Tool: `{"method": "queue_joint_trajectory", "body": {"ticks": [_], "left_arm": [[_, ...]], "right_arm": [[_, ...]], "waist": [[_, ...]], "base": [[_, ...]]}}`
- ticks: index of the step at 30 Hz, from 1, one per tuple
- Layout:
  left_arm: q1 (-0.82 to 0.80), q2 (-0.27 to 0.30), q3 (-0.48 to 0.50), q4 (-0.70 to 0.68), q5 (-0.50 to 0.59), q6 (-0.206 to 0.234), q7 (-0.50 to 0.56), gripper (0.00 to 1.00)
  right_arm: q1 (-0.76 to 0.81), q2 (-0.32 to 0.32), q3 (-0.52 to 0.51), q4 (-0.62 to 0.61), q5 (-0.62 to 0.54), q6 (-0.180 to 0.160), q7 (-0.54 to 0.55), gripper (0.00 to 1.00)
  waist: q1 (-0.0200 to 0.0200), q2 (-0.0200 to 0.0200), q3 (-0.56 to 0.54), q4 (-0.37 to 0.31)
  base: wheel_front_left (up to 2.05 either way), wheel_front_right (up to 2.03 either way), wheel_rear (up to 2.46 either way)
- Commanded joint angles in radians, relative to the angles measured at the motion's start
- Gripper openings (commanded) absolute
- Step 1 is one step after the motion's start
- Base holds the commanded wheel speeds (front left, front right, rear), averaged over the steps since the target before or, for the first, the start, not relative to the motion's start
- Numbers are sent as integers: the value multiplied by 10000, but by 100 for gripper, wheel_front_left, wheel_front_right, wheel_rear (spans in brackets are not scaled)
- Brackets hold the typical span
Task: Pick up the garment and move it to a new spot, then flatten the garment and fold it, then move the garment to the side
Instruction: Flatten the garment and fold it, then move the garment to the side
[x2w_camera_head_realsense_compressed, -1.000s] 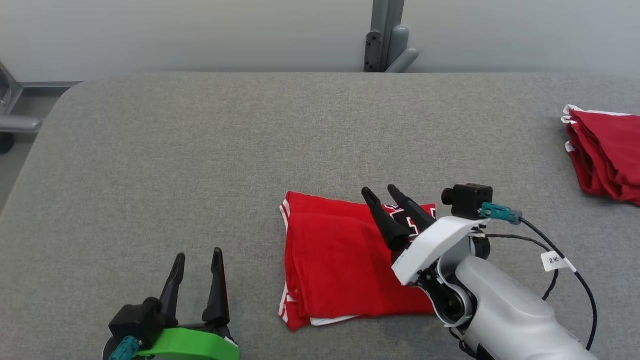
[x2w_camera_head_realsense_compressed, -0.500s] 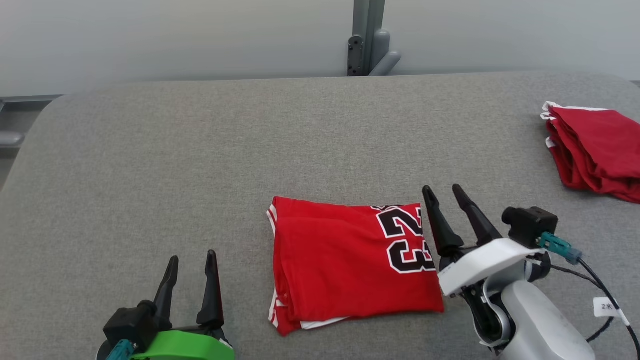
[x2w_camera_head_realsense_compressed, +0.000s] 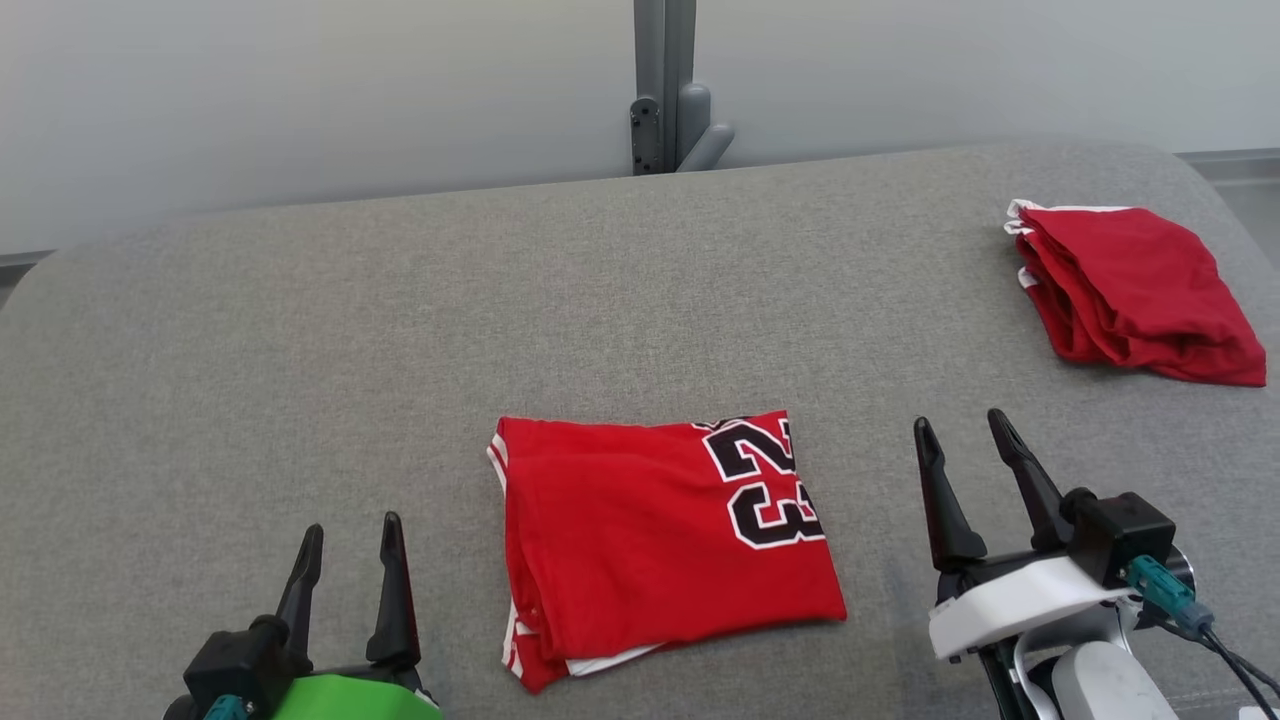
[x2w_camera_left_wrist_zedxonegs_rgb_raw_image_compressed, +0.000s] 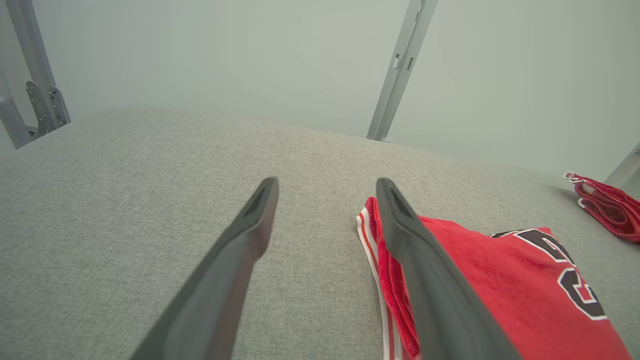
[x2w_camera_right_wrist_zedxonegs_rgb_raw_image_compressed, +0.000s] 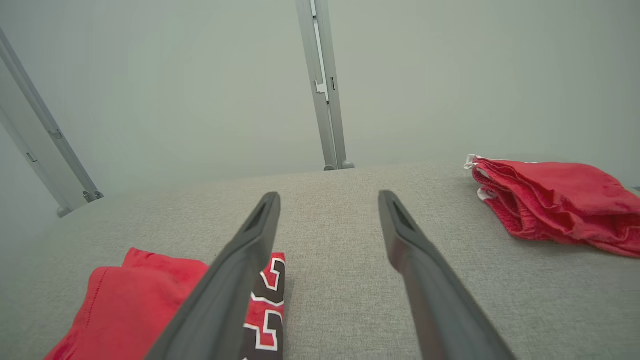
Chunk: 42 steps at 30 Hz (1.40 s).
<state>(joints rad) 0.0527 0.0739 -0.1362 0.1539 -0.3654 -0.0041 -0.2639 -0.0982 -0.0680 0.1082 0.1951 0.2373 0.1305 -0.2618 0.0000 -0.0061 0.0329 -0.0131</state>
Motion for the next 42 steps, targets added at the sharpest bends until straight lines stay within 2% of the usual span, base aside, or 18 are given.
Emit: {"method": "queue_joint_trajectory", "body": {"ticks": [1, 6, 27, 32, 36, 42], "left_arm": [[189, 54, 74, -30, 130, 57, -1, 100], [336, 12, 241, -114, 248, 77, -1, 100], [481, -83, 384, -97, 653, -63, -1, 100], [454, -91, 331, -58, 676, -90, -1, 100], [443, -104, 294, -20, 709, -85, -1, 100], [460, -113, 224, 31, 724, -99, -1, 100]], "right_arm": [[229, 60, -123, -160, -180, 1, -36, 100], [609, 144, -357, -380, -455, 1, -36, 100], [626, 172, -353, -312, -169, 1, -33, 100], [455, 158, -9, 0, -257, 1, 456, 100], [101, -303, 488, 552, -42, 1, 1245, 100], [-685, -1094, 1413, 1585, 1302, 0, 2544, 100]], "waist": [[0, 61, -152, -134], [0, 61, -290, -238], [0, 61, -402, -32], [0, 61, -413, 111], [0, 61, -392, 325], [0, 61, -285, 700]], "base": [[0, 0, 0], [0, 0, 0], [0, 0, 0], [0, 0, 0], [0, 0, 0], [0, 0, 0]]}}
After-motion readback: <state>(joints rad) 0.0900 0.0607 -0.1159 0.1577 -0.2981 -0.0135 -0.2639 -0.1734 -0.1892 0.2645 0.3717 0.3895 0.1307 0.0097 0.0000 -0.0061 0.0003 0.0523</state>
